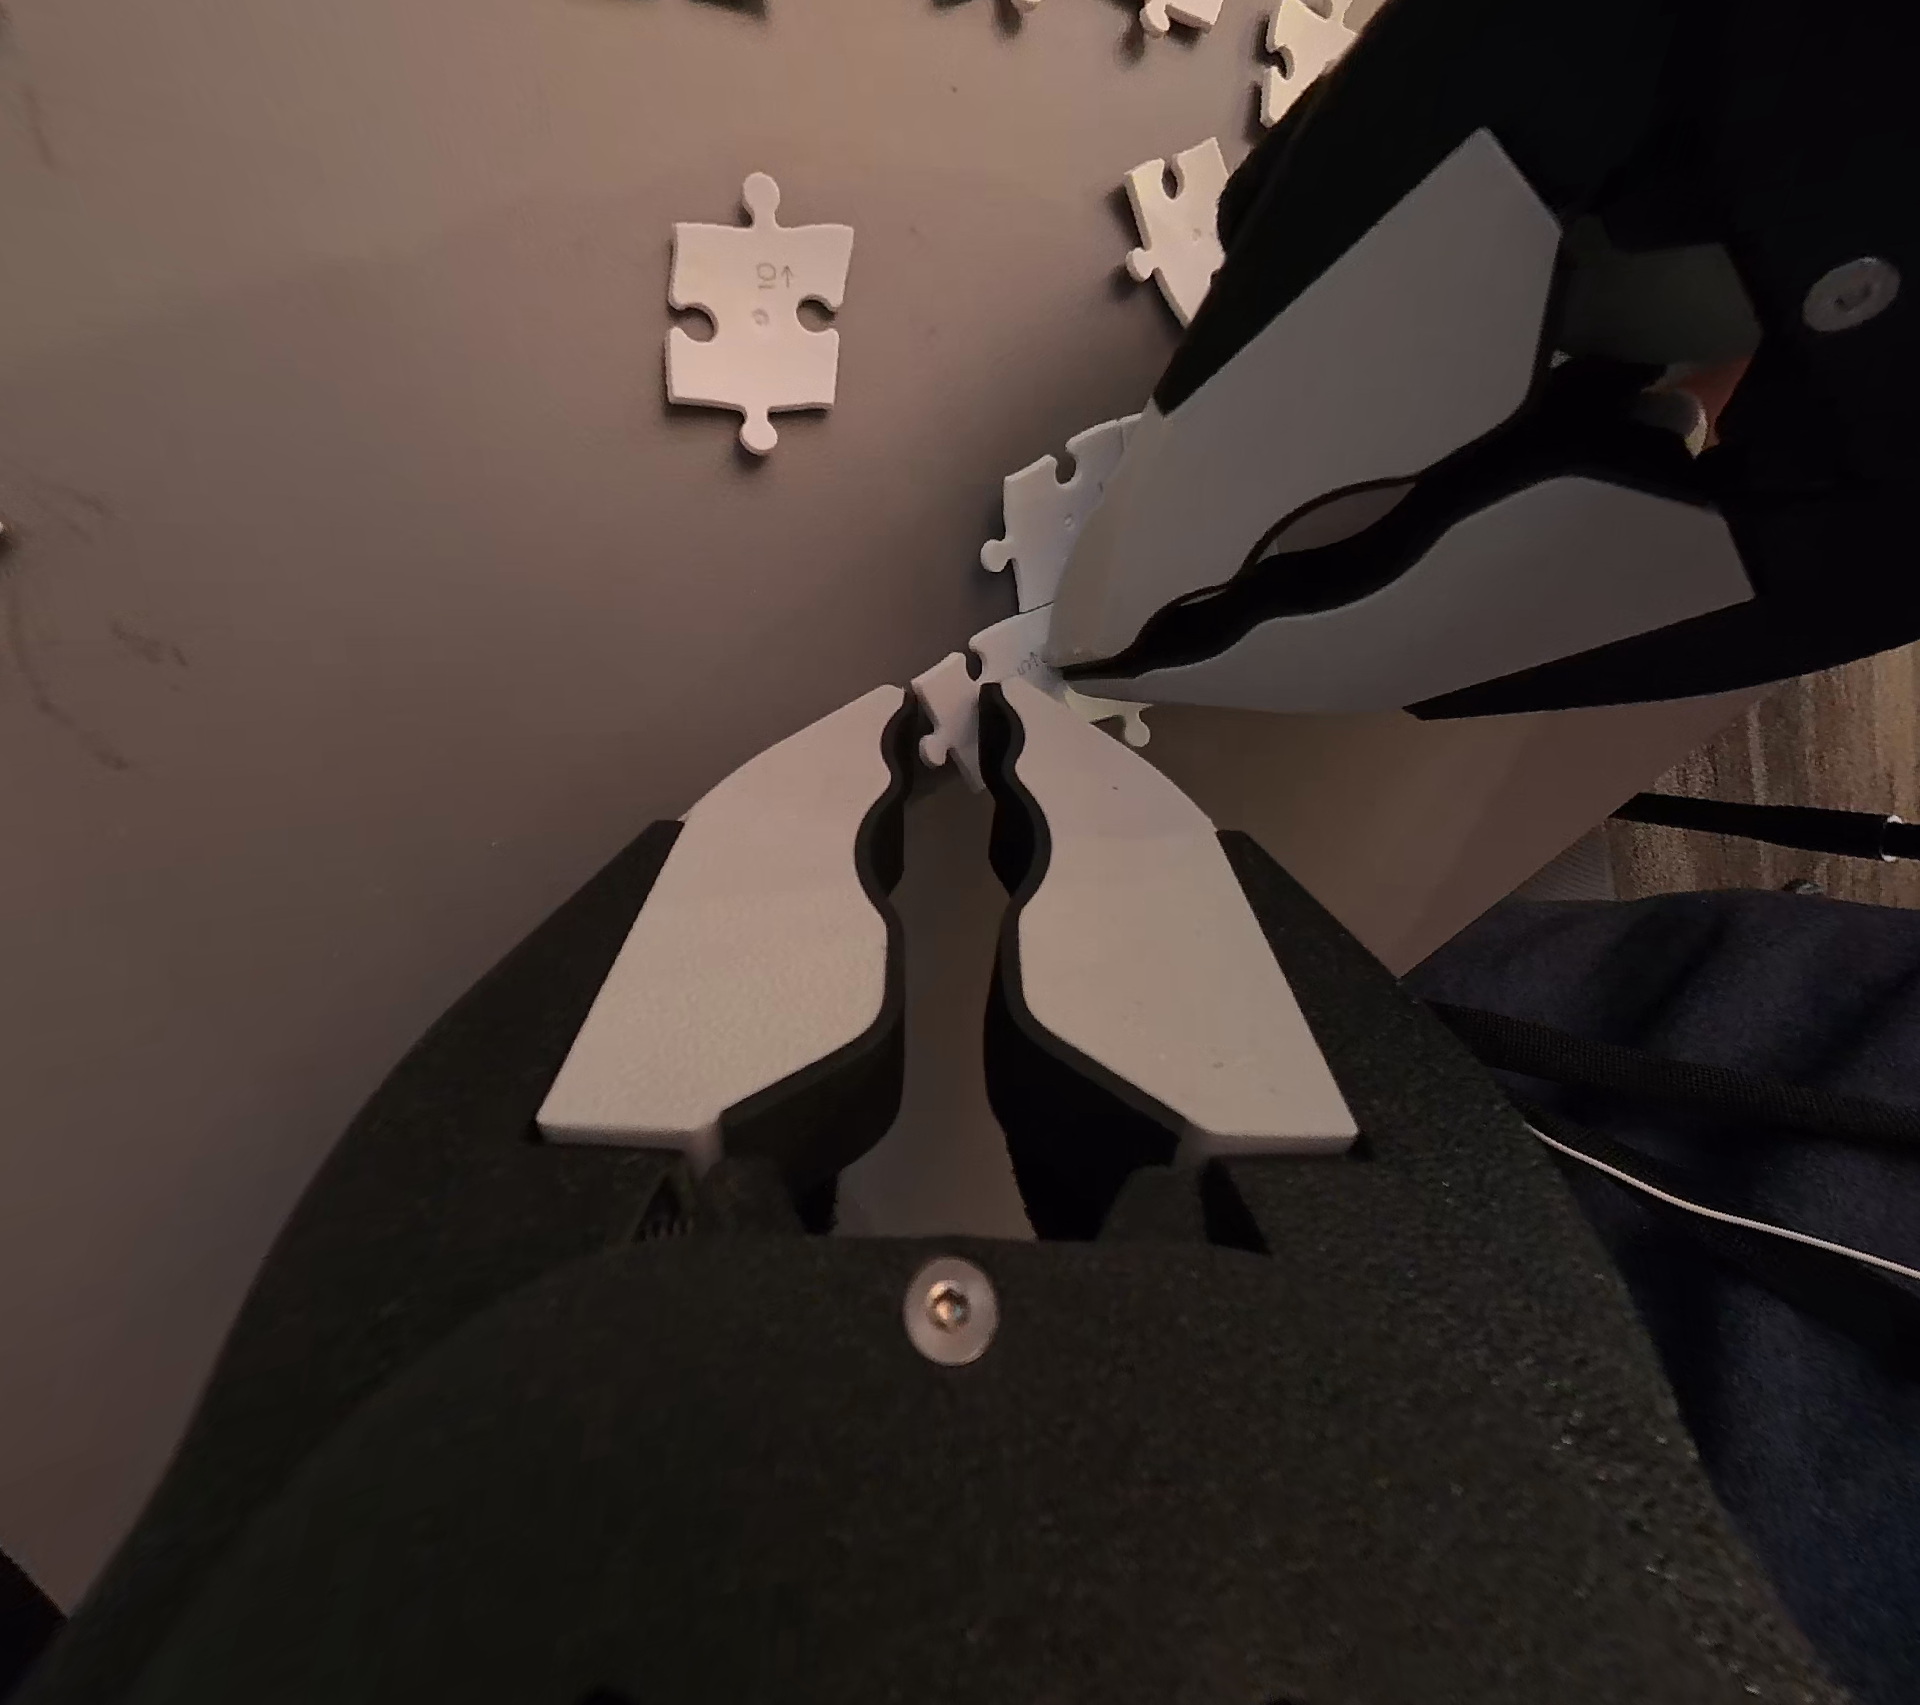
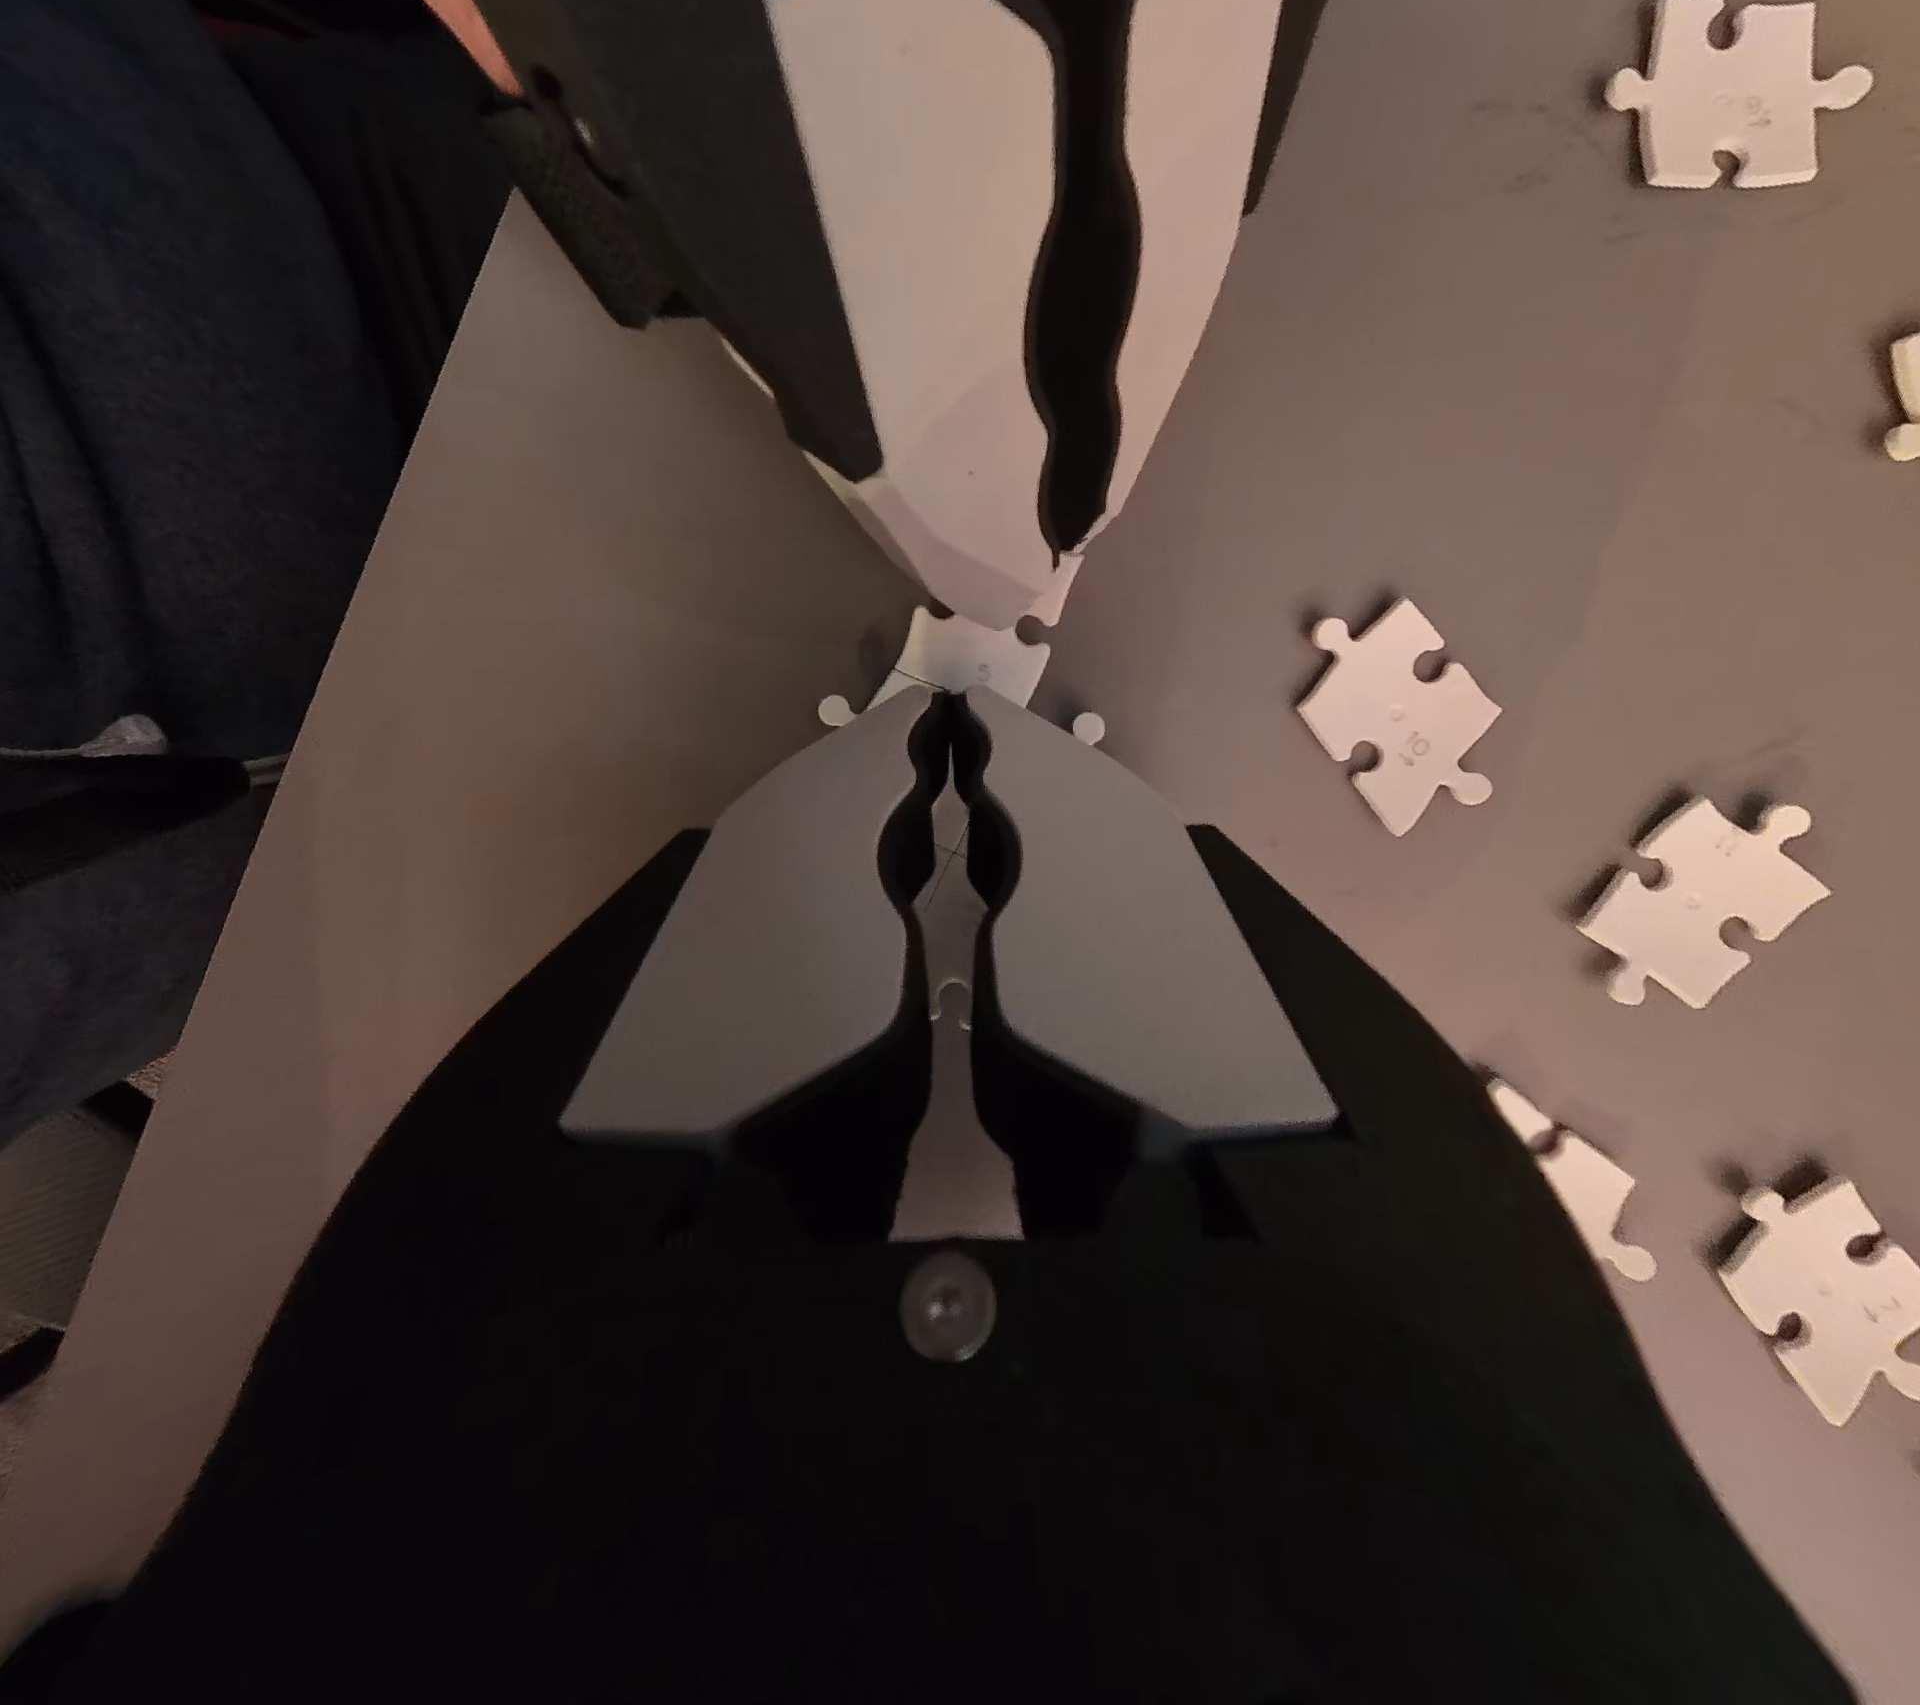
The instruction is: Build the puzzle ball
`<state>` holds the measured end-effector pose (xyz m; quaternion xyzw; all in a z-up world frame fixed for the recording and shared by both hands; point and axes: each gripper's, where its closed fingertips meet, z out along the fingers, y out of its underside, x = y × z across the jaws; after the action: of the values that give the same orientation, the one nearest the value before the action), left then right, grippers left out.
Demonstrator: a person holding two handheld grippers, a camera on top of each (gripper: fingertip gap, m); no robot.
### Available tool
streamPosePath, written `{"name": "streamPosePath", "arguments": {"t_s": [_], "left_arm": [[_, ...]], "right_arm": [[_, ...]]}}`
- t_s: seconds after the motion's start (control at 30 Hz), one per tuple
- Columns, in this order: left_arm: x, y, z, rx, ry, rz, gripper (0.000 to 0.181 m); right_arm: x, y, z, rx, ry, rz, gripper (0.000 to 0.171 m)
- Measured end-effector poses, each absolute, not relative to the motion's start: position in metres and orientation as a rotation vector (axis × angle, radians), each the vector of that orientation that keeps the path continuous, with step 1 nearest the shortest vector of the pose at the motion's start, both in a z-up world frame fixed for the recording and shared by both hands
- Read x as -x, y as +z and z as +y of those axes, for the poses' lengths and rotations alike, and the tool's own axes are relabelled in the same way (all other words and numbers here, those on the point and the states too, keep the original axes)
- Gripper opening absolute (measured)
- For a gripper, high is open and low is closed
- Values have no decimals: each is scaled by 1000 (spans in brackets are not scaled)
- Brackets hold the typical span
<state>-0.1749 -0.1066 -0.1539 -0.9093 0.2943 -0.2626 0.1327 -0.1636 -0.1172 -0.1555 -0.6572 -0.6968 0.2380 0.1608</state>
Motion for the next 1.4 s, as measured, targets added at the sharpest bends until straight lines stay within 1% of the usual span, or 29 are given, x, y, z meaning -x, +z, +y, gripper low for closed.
{"name": "streamPosePath", "arguments": {"t_s": [0.27,0.4,0.67,1.13,1.3,1.4], "left_arm": [[174,-154,-107,2634,-739,865,11],[174,-154,-107,2632,-741,860,11],[174,-154,-107,2630,-739,862,11],[173,-154,-106,2623,-758,850,12],[173,-154,-106,2625,-752,850,12],[173,-154,-106,2622,-758,844,12]], "right_arm": [[162,-155,-114,1880,668,-1981,1],[166,-139,-110,1855,716,-1905,1],[161,-156,-117,1859,615,-2016,1],[162,-158,-118,1838,555,-2033,2],[163,-156,-117,1837,598,-2017,1],[166,-141,-112,1828,678,-1930,1]]}}
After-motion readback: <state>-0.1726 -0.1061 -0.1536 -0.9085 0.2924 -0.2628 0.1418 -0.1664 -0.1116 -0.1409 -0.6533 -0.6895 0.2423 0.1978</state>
